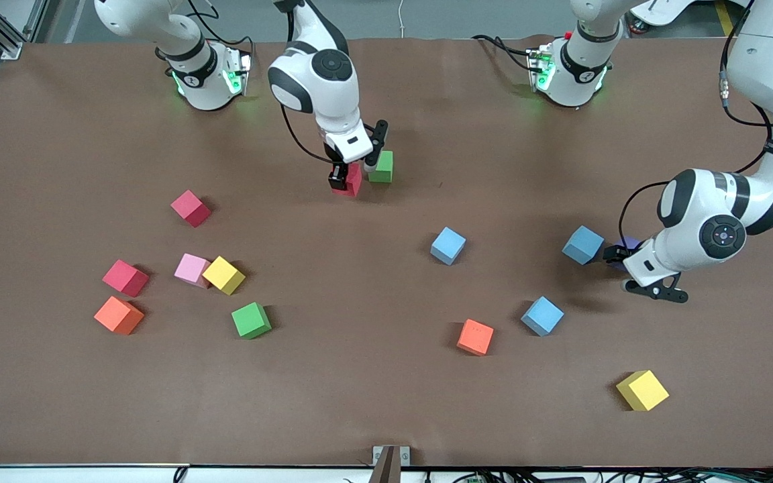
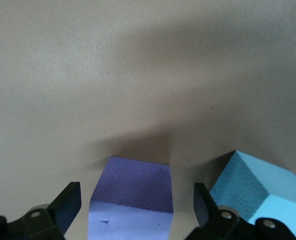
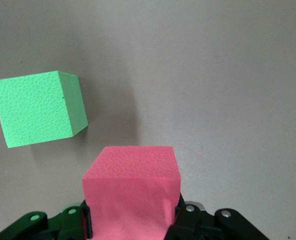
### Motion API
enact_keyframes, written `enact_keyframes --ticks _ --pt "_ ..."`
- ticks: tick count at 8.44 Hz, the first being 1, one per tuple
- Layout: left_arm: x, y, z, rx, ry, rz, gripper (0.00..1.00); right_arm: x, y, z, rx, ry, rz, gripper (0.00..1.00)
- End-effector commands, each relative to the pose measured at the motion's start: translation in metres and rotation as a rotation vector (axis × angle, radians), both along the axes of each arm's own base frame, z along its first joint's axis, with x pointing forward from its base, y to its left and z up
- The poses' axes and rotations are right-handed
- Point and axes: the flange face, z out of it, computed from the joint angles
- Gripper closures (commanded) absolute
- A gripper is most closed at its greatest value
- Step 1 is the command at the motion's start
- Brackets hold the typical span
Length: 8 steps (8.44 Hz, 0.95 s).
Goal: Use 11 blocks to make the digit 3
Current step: 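Grasp the purple cube with the left gripper while the right gripper lowers red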
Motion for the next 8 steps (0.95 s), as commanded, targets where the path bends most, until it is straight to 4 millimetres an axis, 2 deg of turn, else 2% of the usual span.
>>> enact_keyframes --ticks 1,5,6,7,8 --pt "-0.008 -0.001 -0.002 0.018 -0.001 -0.057 0.06 -0.011 0.001 -0.010 -0.014 -0.008 0.055 0.82" --pt "-0.005 0.001 0.007 0.022 -0.005 -0.092 0.29 -0.025 0.006 -0.023 -0.045 0.013 0.116 0.81" --pt "-0.005 0.002 0.010 0.026 -0.006 -0.092 0.37 -0.027 0.006 -0.027 -0.050 0.016 0.119 0.81" --pt "-0.005 0.002 0.014 0.032 -0.006 -0.090 0.52 -0.029 0.007 -0.032 -0.055 0.022 0.120 0.81" --pt "-0.002 0.004 0.023 0.042 -0.011 -0.074 0.62 -0.030 0.008 -0.033 -0.051 0.023 0.116 0.80"
